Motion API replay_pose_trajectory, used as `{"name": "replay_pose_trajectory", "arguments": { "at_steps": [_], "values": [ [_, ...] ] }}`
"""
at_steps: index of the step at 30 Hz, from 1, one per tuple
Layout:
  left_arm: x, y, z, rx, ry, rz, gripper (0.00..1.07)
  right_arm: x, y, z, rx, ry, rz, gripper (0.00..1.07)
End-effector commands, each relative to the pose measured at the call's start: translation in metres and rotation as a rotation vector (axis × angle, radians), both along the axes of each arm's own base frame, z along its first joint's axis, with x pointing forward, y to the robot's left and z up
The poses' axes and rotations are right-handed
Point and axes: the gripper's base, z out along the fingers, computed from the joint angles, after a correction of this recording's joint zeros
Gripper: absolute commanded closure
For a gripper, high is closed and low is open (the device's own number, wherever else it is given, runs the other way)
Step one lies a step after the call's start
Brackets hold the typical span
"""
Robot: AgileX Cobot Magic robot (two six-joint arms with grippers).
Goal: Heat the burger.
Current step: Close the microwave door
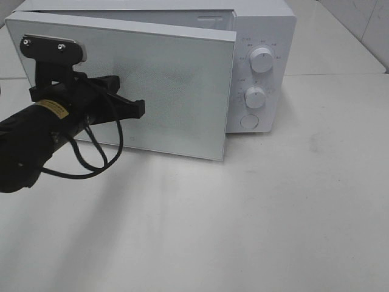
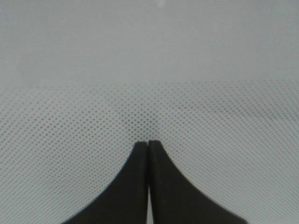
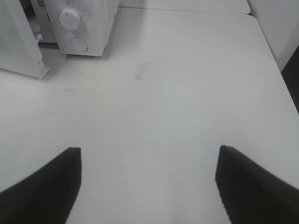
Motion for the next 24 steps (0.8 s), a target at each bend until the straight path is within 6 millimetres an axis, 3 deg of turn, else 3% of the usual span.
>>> {"name": "replay_pose_trajectory", "arguments": {
  "at_steps": [1, 7, 24],
  "values": [
    [0.010, -0.014, 0.005, 0.014, 0.001, 0.019, 1.07, -0.004, 0.000, 0.000, 0.003, -0.035, -0.004, 0.31],
    [0.029, -0.031, 0.013, 0.004, 0.001, 0.062, 1.07, -0.004, 0.000, 0.000, 0.003, -0.035, -0.004, 0.31],
    [0.069, -0.052, 0.025, 0.009, -0.014, 0.156, 1.07, -0.004, 0.000, 0.000, 0.003, -0.035, -0.004, 0.31]
  ]
}}
